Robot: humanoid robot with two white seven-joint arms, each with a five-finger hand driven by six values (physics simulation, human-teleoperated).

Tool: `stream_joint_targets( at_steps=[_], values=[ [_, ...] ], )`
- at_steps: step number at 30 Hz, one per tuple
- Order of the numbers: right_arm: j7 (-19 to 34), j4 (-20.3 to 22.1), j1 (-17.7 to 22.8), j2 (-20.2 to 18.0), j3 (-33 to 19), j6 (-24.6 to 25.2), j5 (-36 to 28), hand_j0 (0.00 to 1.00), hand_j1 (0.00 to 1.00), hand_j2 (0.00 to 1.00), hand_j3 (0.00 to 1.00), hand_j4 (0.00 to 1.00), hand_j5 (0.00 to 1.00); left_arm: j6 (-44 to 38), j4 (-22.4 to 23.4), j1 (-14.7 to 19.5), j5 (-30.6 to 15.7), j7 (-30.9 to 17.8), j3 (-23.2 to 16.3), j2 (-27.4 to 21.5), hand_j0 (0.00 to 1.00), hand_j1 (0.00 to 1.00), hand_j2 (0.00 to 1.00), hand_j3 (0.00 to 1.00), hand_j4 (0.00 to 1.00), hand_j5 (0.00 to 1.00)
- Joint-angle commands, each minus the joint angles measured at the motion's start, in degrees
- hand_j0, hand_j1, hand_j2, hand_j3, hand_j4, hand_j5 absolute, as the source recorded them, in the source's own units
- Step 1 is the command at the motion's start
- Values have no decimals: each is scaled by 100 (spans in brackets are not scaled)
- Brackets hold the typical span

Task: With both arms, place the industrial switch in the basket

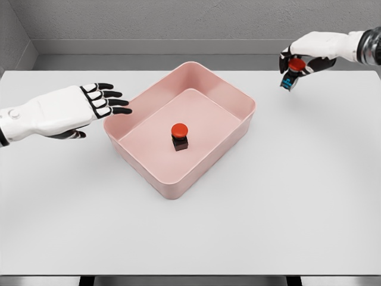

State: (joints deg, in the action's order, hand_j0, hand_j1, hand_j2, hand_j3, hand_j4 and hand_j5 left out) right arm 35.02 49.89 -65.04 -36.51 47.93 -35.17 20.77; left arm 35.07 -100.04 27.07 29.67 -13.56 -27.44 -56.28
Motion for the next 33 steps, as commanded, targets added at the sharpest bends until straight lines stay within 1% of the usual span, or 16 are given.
stream_joint_targets(
  at_steps=[1,6,7,8,13,16,18,20,23,26,30,33],
  values=[
    [-2,240,0,-6,-11,17,-47,47,47,47,47,47,47,-7,2,9,-31,3,19,-15,100,100,100,100,100,100],
    [-2,592,-9,-6,15,17,-55,46,46,46,46,46,46,-7,2,0,-40,3,19,-24,100,100,100,100,100,100],
    [-2,653,-9,-6,59,17,-117,46,46,46,46,46,46,-7,-7,0,-40,3,28,-68,100,100,100,100,100,100],
    [-2,794,-9,-23,199,17,-328,46,46,46,46,46,46,-7,-7,-17,-49,3,28,-85,100,100,100,100,100,100],
    [-2,1242,-9,-216,287,17,-556,45,45,45,45,45,45,-7,2,-18,-40,3,19,-85,100,100,100,100,100,100],
    [-2,1269,-18,-216,358,17,-671,45,45,45,45,45,45,-7,-7,-26,-49,3,19,-85,100,100,100,100,100,100],
    [-2,1453,-26,-208,375,17,-741,45,45,45,45,45,45,-7,-7,-26,-58,3,19,-94,100,100,100,100,100,100],
    [-2,1734,-35,-216,463,17,-917,45,45,45,45,45,45,-7,-7,-26,-58,3,19,-94,100,100,100,100,100,100],
    [-2,1963,-26,-208,498,17,-943,44,44,44,44,44,44,-7,-7,-35,-58,3,11,-94,100,100,100,100,100,100],
    [-2,2376,9,-173,595,17,-1031,44,44,44,44,44,44,-7,-15,-26,-58,3,19,-94,100,100,100,100,100,100],
    [-2,2437,-9,-129,727,17,-1119,44,44,44,44,44,44,-7,-7,-26,-49,3,-7,-94,100,100,100,100,100,100],
    [-2,2429,-9,56,753,27,-1128,44,44,44,44,44,44,-7,-7,-26,-40,-6,-16,-94,100,100,100,100,100,100]
  ],
)
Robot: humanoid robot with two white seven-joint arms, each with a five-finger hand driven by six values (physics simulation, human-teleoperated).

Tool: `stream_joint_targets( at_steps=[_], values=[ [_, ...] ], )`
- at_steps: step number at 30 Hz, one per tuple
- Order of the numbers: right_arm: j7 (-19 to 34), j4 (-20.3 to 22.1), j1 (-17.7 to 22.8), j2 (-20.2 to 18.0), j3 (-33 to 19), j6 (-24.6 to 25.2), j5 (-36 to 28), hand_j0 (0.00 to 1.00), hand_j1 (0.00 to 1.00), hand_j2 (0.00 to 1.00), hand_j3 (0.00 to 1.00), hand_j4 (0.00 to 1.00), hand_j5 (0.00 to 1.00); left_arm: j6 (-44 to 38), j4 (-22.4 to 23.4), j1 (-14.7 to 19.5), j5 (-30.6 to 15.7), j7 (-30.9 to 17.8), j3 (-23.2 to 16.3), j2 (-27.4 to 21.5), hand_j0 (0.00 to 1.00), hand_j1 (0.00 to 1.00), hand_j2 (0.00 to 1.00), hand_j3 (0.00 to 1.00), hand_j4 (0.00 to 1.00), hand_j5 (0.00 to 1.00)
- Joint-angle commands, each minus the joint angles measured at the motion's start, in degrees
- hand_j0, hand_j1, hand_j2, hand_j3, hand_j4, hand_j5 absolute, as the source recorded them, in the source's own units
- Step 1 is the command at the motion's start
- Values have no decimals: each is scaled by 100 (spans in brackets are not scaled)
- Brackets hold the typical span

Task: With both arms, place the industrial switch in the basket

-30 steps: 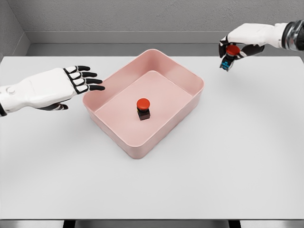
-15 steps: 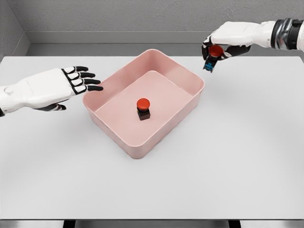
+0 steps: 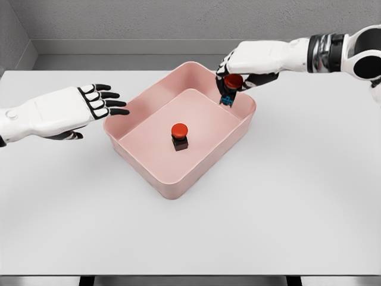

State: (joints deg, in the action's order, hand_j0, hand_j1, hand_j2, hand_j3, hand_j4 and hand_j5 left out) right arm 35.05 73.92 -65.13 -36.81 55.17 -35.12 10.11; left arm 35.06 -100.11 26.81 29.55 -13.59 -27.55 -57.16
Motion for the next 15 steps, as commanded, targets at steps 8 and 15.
stream_joint_targets(
  at_steps=[8,15],
  values=[
    [-5,-62,-18,639,196,207,-62,44,44,44,44,44,44,-6,0,-70,-37,6,4,-6,100,100,100,100,100,100],
    [-24,-396,-44,1026,161,796,-18,100,100,100,100,100,100,-6,0,-79,-28,24,4,-6,100,100,100,100,100,100]
  ],
)
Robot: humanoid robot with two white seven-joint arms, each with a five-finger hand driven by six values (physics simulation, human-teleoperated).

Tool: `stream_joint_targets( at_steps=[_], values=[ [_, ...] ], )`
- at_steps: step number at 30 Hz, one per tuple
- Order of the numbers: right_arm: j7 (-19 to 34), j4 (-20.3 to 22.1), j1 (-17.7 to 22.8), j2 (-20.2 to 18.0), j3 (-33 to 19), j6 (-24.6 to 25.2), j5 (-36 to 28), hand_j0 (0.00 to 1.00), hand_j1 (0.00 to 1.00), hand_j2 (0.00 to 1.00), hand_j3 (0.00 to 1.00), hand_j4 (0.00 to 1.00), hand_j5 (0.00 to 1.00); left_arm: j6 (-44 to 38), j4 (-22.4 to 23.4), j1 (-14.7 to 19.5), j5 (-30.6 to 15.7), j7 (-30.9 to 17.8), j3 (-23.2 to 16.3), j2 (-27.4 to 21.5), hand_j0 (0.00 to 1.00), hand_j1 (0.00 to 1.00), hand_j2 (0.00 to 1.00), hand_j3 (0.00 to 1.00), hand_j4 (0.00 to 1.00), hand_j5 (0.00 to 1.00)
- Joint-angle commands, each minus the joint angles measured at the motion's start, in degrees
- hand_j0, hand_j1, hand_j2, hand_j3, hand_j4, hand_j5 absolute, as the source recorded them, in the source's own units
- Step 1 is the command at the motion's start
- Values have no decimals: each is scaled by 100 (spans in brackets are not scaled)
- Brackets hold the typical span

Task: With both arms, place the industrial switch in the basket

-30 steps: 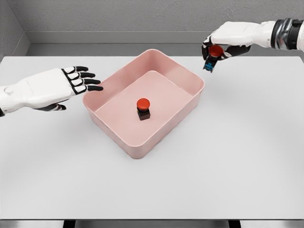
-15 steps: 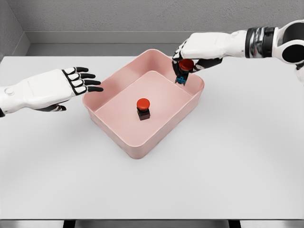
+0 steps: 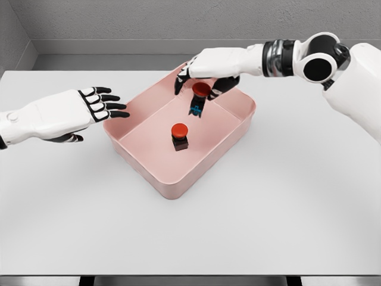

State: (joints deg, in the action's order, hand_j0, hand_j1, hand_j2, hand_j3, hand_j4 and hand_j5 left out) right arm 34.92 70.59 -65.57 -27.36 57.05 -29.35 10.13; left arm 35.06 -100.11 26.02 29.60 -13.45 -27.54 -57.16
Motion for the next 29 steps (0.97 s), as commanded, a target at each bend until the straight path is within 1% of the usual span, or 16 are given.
stream_joint_targets(
  at_steps=[1,6,7,10,12,13,14,16,18,22,26,28,29],
  values=[
    [-12,-63,9,82,-27,219,-19,100,100,100,100,100,100,-6,0,0,-33,18,3,-5,100,100,100,100,100,100],
    [-135,-72,-9,117,-1,210,-37,100,100,100,100,100,100,-6,0,0,-25,27,3,-14,100,100,100,100,100,100],
    [-196,-81,-26,258,17,210,-37,100,100,100,100,100,100,-6,0,0,-33,27,12,-5,100,100,100,100,100,100],
    [-240,-98,-44,346,26,210,-37,100,100,100,100,100,100,-6,0,0,-33,27,12,-14,100,100,100,100,100,100],
    [-240,-98,-79,346,26,201,-37,100,100,100,100,100,100,-6,0,0,-33,27,12,-14,100,100,100,100,100,100],
    [-240,-90,-88,276,17,184,-37,100,100,100,100,100,100,-6,0,0,-33,27,12,-14,100,100,100,100,100,100],
    [-240,-72,-123,83,0,175,-46,100,100,100,100,100,100,-6,0,0,-33,27,12,-14,100,100,100,100,100,100],
    [-231,-46,-70,-436,-62,166,-116,100,100,100,100,100,100,-6,0,0,-33,27,12,-14,100,100,100,100,100,100],
    [-240,-37,53,-955,-71,114,-503,100,100,100,100,100,100,-6,0,0,-33,27,3,-14,100,100,100,100,100,100],
    [-240,-46,281,-1614,-97,114,-1417,100,100,100,100,100,100,-6,0,0,-42,36,12,-14,100,100,100,100,100,100],
    [-240,-72,439,-1808,-115,122,-1830,100,100,100,100,100,100,-6,0,0,-51,36,21,-14,100,100,100,100,100,100],
    [-240,-81,641,-1948,-176,114,-1979,100,100,100,100,100,100,-6,0,0,-42,36,21,-14,100,100,100,100,100,100],
    [-240,-81,843,-2071,-387,114,-1988,100,100,100,100,100,100,-6,0,0,-42,36,21,-14,100,100,100,100,100,100]
  ],
)
